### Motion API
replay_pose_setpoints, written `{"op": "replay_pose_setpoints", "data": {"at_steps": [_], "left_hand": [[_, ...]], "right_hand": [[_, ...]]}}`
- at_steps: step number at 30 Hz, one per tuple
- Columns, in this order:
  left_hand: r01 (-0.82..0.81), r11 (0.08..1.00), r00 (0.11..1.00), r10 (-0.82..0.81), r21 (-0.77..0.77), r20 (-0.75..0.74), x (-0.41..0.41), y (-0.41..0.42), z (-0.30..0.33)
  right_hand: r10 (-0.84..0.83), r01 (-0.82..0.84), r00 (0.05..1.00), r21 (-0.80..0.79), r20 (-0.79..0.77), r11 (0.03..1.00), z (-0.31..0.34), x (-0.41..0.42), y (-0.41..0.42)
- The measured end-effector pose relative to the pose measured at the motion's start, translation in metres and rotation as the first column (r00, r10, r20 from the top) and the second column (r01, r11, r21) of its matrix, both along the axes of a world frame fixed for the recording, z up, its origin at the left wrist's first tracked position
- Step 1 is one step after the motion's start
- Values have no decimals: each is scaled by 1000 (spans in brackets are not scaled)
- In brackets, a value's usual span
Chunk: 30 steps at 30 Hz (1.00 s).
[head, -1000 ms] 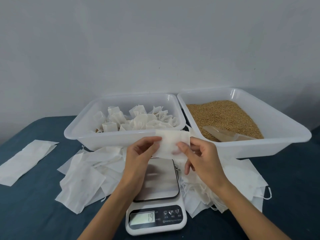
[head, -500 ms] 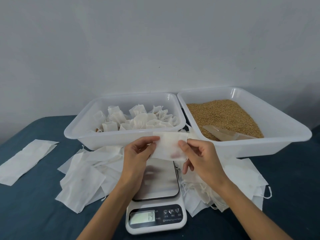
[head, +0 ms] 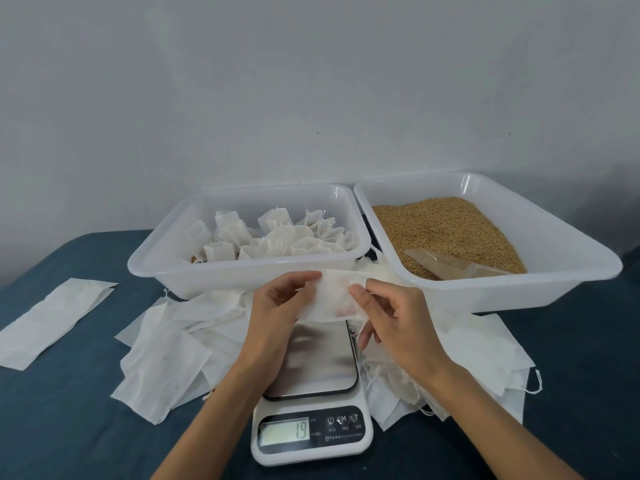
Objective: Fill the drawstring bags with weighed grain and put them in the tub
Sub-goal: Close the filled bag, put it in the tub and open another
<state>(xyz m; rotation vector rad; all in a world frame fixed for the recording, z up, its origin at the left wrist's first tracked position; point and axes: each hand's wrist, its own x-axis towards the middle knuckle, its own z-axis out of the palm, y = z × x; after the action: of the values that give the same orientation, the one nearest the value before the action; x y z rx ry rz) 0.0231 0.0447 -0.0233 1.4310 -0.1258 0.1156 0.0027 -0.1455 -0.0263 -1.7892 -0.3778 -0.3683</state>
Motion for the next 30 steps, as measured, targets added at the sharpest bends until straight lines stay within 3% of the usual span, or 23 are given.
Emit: {"op": "replay_pose_setpoints", "data": {"at_steps": [11,16,30], "left_hand": [[33,999,998,-34,25,50,0,3,0],[40,999,999,-41,-22,-5,2,1,1],[2,993,994,-14,-119,-106,6,4,3]], "right_hand": [[-46,47,999,-7,22,999,7,1,-2],[-11,14,999,-76,46,997,11,2,-6],[105,-105,994,44,11,993,20,0,-3]]}}
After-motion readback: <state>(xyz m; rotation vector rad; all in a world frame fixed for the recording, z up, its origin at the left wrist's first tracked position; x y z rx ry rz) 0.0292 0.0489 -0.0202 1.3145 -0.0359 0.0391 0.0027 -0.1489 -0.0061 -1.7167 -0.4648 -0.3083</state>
